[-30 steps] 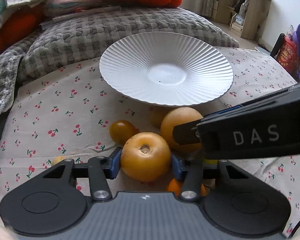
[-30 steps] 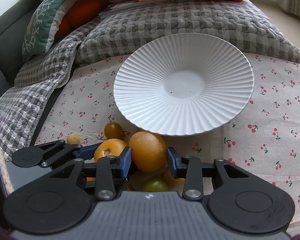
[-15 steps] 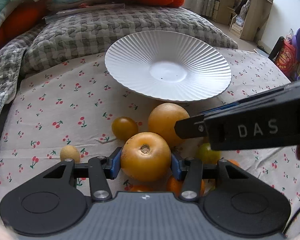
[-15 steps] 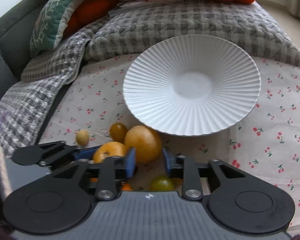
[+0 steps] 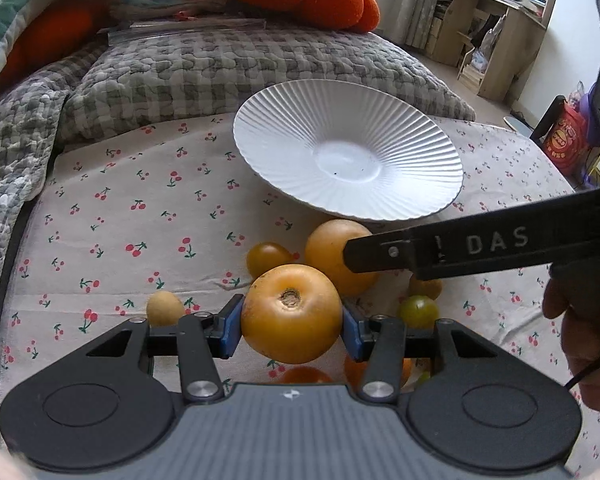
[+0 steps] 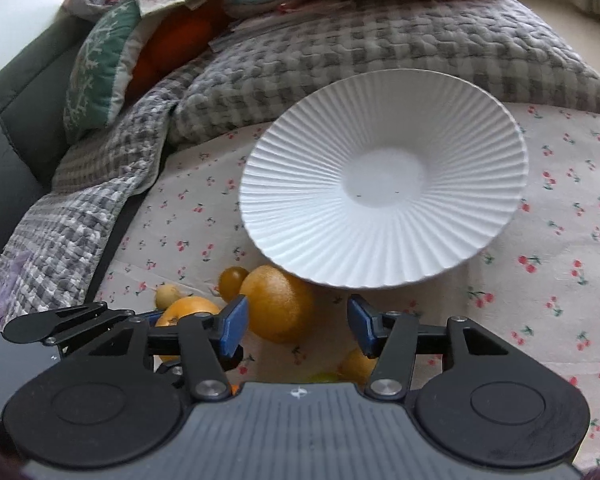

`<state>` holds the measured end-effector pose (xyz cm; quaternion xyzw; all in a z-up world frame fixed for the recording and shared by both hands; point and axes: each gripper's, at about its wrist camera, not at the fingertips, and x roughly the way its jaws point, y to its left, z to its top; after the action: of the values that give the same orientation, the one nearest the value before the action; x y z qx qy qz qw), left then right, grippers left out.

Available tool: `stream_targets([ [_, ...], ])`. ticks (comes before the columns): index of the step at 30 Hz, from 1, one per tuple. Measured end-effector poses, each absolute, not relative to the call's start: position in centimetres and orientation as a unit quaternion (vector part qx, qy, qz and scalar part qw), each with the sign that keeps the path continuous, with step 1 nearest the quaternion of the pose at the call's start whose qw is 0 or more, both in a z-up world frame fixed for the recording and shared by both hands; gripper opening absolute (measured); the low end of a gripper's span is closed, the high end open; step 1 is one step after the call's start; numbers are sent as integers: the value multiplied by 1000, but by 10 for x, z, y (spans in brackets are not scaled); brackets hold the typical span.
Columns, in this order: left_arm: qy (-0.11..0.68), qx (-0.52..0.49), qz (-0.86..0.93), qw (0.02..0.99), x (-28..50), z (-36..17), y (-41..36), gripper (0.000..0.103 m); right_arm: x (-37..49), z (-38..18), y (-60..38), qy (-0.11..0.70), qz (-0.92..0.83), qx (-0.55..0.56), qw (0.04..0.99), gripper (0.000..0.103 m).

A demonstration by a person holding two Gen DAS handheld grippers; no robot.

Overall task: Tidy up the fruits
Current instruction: 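Lift both held fruits and carry them toward the white plate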

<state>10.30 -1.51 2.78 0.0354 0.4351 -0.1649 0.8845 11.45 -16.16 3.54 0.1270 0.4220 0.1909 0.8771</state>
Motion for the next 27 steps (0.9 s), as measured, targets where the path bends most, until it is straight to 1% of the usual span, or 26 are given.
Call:
stream_targets([
  [6,442,33,-154,883,102,26,-9,44,122,32,-149,413,210,108,879,51],
  [9,445,36,-151,882,102,24,-11,44,129,30,-147,416,219,117,875,50],
  [11,446,38,-150,882,101,23,-12,44,133,25,-144,426,227,126,867,47],
  [13,446,37,-149,882,101,24,-11,44,133,20,-136,432,230,112,865,46],
  [16,450,37,-143,881,102,22,-7,44,127,22,-130,421,232,84,873,44],
  [21,456,32,-139,878,100,23,-2,44,123,24,-129,418,235,79,874,44],
  [27,442,24,-141,886,94,36,4,44,118,38,-133,420,240,89,870,43],
])
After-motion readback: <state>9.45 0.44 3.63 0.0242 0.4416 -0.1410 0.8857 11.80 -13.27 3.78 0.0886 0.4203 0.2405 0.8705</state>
